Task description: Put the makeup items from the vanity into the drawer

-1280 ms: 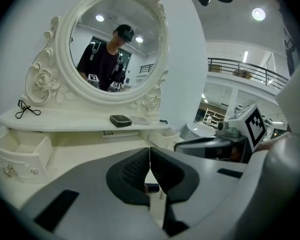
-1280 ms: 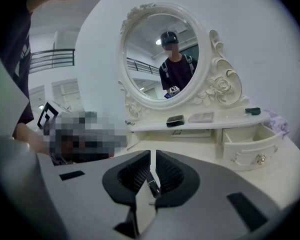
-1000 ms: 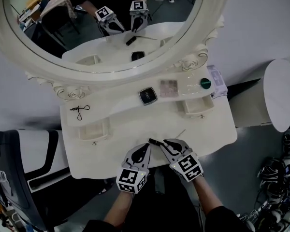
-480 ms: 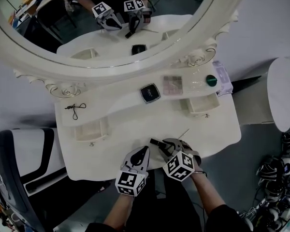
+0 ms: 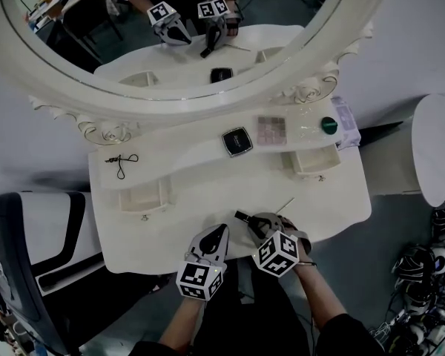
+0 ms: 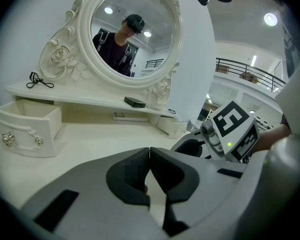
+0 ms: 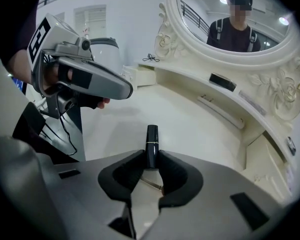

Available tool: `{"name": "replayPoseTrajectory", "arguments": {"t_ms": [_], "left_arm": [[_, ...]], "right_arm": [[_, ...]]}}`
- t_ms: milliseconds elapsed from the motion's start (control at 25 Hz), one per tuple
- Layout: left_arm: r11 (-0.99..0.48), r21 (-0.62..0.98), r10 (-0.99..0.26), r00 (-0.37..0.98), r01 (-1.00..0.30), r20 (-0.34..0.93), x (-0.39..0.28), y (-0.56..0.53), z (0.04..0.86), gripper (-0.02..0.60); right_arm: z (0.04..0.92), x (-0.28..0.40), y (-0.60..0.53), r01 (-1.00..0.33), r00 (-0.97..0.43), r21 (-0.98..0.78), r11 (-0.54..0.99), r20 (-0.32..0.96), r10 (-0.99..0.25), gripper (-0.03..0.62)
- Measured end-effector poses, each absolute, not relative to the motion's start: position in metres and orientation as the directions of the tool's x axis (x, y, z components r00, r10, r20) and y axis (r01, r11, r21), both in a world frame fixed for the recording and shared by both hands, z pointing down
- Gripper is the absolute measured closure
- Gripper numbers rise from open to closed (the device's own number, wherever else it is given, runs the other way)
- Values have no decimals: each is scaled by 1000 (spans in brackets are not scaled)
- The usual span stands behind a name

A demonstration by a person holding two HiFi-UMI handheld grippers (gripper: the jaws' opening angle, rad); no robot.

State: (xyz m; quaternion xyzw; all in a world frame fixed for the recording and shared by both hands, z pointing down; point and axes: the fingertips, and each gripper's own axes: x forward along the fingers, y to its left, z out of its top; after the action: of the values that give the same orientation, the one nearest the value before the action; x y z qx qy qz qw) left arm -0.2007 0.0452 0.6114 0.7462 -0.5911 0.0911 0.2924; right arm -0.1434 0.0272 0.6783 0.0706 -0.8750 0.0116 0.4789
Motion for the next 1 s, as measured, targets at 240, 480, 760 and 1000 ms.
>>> {"name": "replayPoseTrajectory", "arguments": {"t_ms": [240, 480, 760, 1000], "left_arm": [[-139, 318, -841, 281, -938, 462, -195, 44, 591, 566], [-151, 298, -856, 275, -942, 437, -187, 41, 569, 566], [-156, 271, -882, 258, -950, 394, -178, 40, 531, 566], [-191, 240, -903, 266, -952, 337, -163, 36, 494, 566]], "right_arm": [[647, -138, 24, -187, -581, 48, 981, 800, -150, 490], [621, -128, 19, -242, -623, 50, 969, 757, -195, 490], [570, -115, 5, -369, -712, 7, 929, 641, -287, 490], [518, -97, -7, -481, -759, -24, 876, 511, -403, 490]]}}
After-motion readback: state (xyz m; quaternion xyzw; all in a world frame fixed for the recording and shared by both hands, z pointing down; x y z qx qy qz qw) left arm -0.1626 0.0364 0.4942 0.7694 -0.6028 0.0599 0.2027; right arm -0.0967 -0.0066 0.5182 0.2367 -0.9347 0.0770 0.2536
